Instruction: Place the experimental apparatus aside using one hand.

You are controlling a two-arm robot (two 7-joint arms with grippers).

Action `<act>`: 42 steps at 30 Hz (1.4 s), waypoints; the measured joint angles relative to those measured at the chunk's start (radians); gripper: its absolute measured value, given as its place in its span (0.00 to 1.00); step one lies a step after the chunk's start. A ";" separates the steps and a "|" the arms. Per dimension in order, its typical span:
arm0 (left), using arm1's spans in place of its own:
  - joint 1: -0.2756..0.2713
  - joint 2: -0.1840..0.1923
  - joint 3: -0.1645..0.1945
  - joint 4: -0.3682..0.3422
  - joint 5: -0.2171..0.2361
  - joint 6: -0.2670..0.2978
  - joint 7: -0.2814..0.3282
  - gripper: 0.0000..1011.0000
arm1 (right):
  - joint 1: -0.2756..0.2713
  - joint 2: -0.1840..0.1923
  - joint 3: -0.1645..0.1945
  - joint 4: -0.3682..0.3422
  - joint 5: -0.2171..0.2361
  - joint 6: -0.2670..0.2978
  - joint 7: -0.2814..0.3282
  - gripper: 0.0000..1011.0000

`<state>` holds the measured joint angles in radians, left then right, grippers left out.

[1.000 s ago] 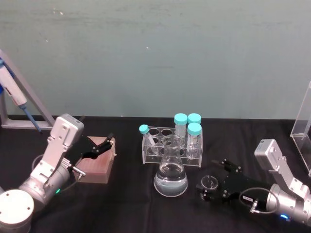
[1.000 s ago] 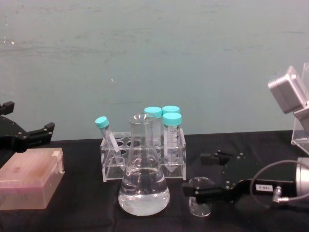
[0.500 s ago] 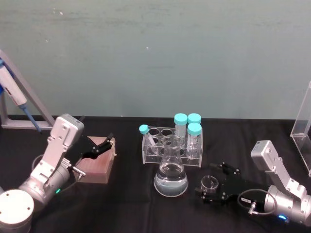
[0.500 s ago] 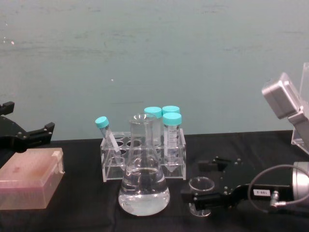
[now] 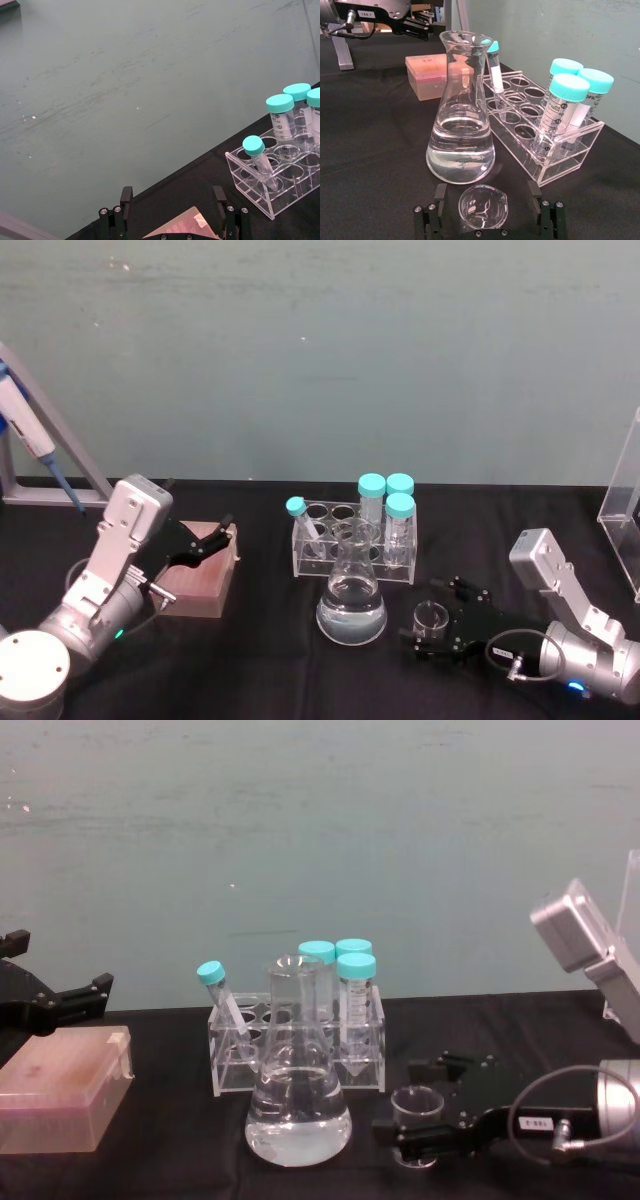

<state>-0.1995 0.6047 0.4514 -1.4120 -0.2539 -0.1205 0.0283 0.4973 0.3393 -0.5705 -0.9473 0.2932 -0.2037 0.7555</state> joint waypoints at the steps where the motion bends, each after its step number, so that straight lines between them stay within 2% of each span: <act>1: 0.000 0.000 0.000 0.000 0.000 0.000 0.000 0.99 | 0.001 -0.001 0.000 0.002 0.000 0.000 0.000 0.99; 21: 0.000 0.000 0.000 0.000 0.000 0.000 0.000 0.99 | 0.017 -0.011 -0.008 0.033 0.001 0.015 0.015 0.99; 42: 0.000 0.000 0.000 0.000 0.000 0.000 0.000 0.99 | 0.015 -0.010 -0.007 0.031 0.001 0.014 0.014 0.99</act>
<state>-0.1995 0.6047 0.4514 -1.4120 -0.2539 -0.1205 0.0283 0.5119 0.3289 -0.5776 -0.9163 0.2944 -0.1902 0.7694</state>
